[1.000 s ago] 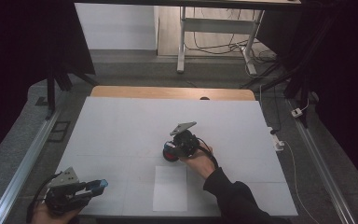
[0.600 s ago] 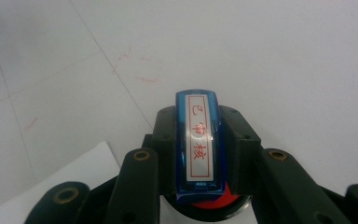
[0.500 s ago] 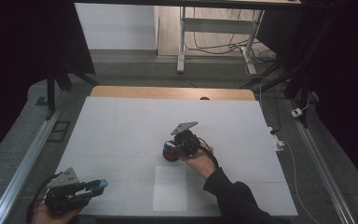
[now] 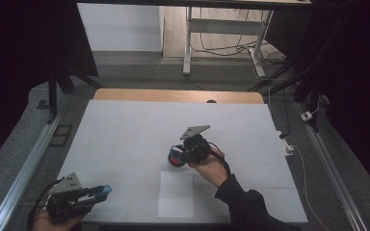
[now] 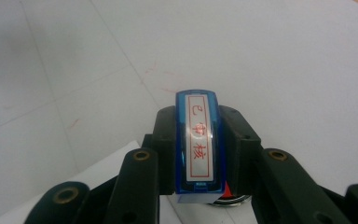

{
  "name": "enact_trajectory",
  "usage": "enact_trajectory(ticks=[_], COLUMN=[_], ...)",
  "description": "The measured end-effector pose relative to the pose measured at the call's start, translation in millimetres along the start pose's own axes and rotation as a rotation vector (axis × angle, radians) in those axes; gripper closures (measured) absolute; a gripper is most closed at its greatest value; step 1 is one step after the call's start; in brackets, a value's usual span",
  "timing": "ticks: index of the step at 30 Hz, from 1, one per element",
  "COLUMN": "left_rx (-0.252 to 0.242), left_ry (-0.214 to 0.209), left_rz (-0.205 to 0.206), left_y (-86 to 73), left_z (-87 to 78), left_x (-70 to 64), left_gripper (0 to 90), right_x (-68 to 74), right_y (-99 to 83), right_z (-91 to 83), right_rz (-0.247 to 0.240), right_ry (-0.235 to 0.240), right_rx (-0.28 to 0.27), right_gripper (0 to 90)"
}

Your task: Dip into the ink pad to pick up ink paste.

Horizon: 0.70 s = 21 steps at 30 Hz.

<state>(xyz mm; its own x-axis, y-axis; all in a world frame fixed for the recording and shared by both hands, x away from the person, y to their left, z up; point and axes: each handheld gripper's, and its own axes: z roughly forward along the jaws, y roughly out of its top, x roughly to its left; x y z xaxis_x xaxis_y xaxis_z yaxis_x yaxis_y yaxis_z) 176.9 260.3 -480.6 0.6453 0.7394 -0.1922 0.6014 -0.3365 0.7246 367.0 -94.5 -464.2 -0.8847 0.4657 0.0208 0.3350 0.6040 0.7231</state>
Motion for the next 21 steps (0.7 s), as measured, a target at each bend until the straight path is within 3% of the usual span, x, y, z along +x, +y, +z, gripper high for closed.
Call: enact_trajectory(ticks=[21], left_rx=[0.002], left_ry=[-0.010], left_rz=[0.010], left_y=[-0.1], left_z=[0.2], left_x=[-0.5], left_gripper=[67.9], right_x=[21.4], right_y=[-3.6], right_z=[-38.1], right_rz=[-0.035], right_ry=[0.075], right_rx=[-0.064], right_gripper=[70.0])
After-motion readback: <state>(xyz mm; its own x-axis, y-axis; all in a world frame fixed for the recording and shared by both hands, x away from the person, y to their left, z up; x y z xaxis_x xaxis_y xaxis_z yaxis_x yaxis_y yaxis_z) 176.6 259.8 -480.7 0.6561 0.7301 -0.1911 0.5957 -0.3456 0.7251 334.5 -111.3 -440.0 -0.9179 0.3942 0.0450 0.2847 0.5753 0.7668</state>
